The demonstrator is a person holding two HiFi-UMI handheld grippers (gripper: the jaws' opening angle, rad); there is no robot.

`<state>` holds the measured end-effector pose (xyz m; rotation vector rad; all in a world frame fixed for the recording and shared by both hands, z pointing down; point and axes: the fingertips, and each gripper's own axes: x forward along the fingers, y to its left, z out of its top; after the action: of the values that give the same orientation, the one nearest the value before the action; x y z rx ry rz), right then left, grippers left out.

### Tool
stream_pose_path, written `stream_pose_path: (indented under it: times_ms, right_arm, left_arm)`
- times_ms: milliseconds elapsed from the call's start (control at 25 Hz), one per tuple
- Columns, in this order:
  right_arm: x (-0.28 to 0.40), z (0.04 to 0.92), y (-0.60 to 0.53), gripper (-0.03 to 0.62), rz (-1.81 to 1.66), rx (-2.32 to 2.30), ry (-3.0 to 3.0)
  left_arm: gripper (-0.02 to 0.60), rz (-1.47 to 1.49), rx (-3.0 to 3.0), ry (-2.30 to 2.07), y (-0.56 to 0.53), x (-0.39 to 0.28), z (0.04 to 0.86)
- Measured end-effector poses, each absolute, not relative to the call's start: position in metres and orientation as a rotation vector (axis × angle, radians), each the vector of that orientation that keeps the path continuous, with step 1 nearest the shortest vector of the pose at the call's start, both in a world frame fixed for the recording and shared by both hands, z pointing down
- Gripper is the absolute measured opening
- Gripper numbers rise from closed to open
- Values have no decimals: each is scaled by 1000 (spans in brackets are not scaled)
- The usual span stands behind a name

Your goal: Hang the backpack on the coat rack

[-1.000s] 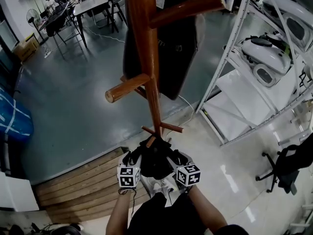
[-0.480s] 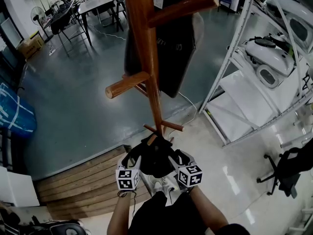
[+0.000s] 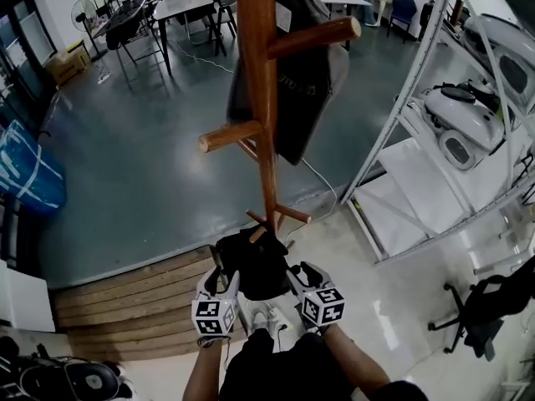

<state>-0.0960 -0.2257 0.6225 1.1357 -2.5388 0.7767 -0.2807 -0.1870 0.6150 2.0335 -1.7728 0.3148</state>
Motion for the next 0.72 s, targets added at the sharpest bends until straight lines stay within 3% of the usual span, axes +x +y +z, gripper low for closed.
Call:
stream_pose_path:
  times_ms: [280, 400, 720]
  right_arm:
    - [-97, 584, -210, 114, 703, 1041, -2631]
    - [-96, 568, -200, 68, 678, 1023, -2675]
    - [-89, 516, -174, 26, 562, 907, -2802]
  left_arm:
    - [135, 149, 2031, -1942, -152, -261, 554]
    - [35, 50, 2001, -2017, -131, -257, 533]
    - [18, -15, 1947, -2232, -87, -235, 495]
